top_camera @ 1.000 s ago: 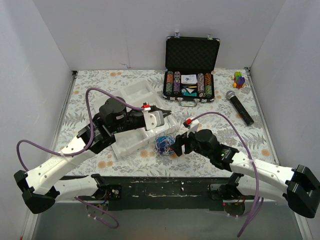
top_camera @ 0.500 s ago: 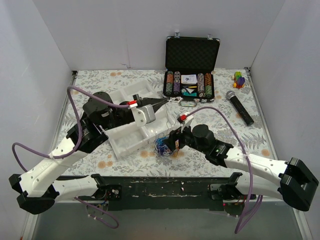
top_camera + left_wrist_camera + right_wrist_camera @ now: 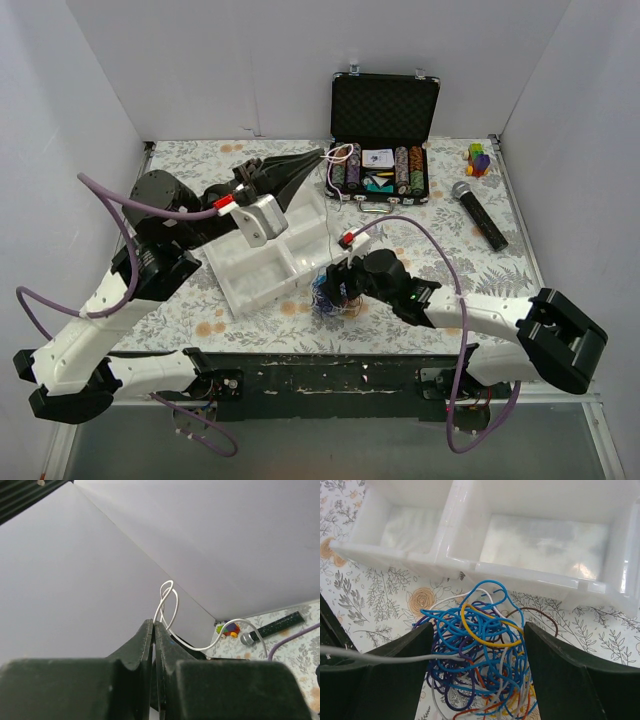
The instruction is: Untangle the cables
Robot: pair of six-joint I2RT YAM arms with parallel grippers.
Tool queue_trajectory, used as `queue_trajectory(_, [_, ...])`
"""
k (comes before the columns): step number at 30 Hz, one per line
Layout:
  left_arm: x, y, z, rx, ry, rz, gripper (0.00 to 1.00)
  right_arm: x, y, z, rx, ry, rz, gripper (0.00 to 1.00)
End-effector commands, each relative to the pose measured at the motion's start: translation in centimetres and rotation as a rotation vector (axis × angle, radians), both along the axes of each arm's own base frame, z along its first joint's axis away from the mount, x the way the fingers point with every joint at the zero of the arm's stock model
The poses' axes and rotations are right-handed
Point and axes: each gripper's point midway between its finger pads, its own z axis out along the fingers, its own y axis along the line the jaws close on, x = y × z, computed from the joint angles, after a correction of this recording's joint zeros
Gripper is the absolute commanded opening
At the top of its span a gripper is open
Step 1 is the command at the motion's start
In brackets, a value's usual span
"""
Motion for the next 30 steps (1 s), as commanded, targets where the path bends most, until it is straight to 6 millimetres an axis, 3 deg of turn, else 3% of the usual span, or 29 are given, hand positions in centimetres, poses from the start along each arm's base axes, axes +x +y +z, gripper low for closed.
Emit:
queue_trajectory(1, [-1.0, 1.8, 4.1, -0.086, -0.089, 0.025, 0.0, 0.7, 1.2, 0.8, 0.043, -0.018, -0.014, 0.8])
queue_trajectory(6, [-1.4, 3.5, 6.8, -0.167, -0.179, 0.073, 0.0, 0.2, 0.0, -2.7, -0.033, 0.046, -0.047, 0.79])
queue_trajectory(9, [-2.1, 5.7, 10.3, -0.294, -0.315, 0.143, 0.0, -0.5, -1.2, -4.3, -0.063, 0.075, -0.07, 0.79])
queue_trajectory(16, [-2.8, 10.7, 15.4, -0.51, -0.651, 0.431, 0.0, -1.7, -3.7, -5.8, -0.069, 0.098, -0.123, 0.79])
queue_trajectory(25, [-5.6, 14.6, 19.1, -0.609, -0.896, 0.625, 0.0, -2.2, -4.9, -6.5, -0.098, 0.107, -0.146, 0.79])
queue_trajectory(30, [-7.4, 15.0, 20.2, -0.599, -1.014, 0.648, 0.0, -2.4, -5.8, -8.3, -0.139, 0.143, -0.176, 0.76])
